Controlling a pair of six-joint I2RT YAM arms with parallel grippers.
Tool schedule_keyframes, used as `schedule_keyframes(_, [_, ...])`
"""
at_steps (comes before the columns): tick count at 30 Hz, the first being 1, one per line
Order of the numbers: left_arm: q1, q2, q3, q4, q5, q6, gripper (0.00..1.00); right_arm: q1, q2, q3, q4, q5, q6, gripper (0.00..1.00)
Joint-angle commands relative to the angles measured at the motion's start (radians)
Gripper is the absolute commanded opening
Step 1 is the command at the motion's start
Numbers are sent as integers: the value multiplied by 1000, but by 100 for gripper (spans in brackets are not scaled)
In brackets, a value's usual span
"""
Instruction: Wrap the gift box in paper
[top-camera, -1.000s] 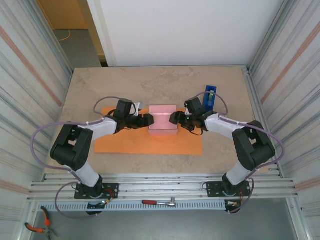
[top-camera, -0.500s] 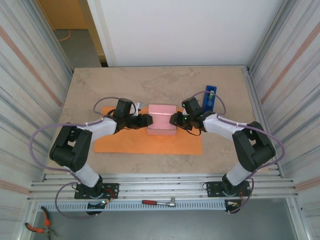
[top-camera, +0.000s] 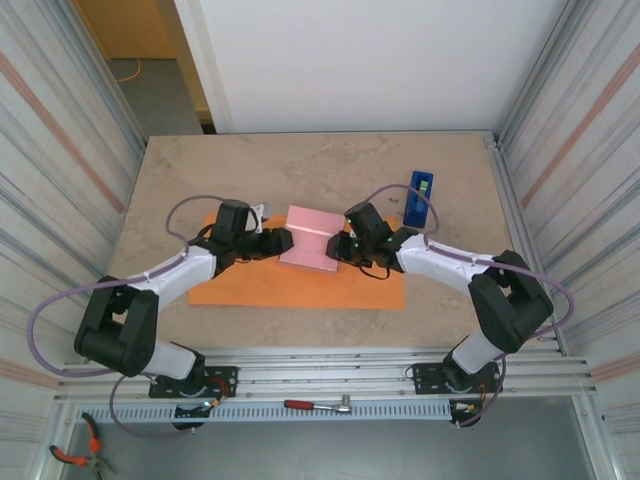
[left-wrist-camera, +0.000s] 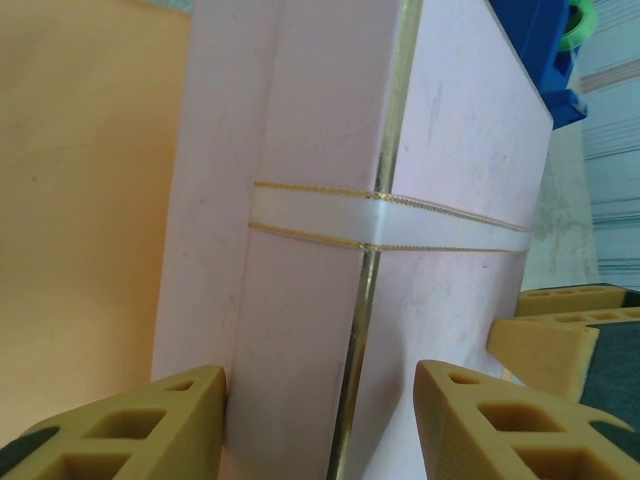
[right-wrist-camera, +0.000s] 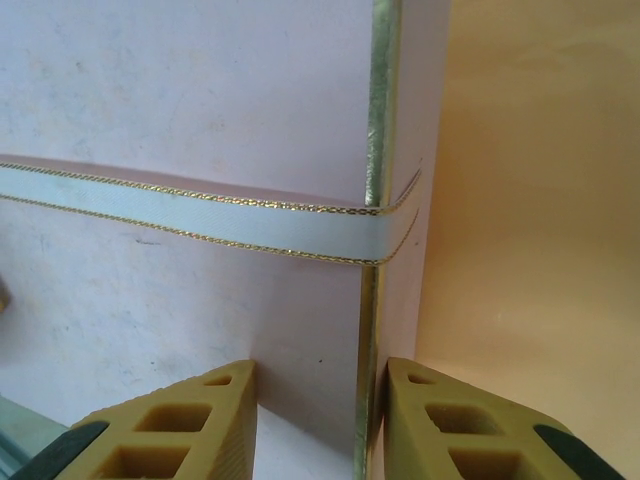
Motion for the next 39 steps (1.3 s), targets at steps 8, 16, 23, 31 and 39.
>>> schedule_keyframes(8, [-10, -51, -55, 54, 96, 0, 52, 54, 52, 39, 117, -79, 34, 37])
schedule_keyframes(16, [39, -34, -92, 44, 54, 18, 60, 53, 64, 34, 118, -83, 43, 56])
schedule_keyframes(23, [92, -49, -103, 40, 1, 0, 67, 4, -3, -27, 101, -46, 44, 66])
schedule_keyframes(31, [162, -25, -110, 81, -79, -91, 70, -126, -32, -120, 96, -60, 17, 57])
schedule_keyframes(39, [184, 83, -97, 125, -107, -128, 69, -201, 62, -134, 109, -90, -33, 30])
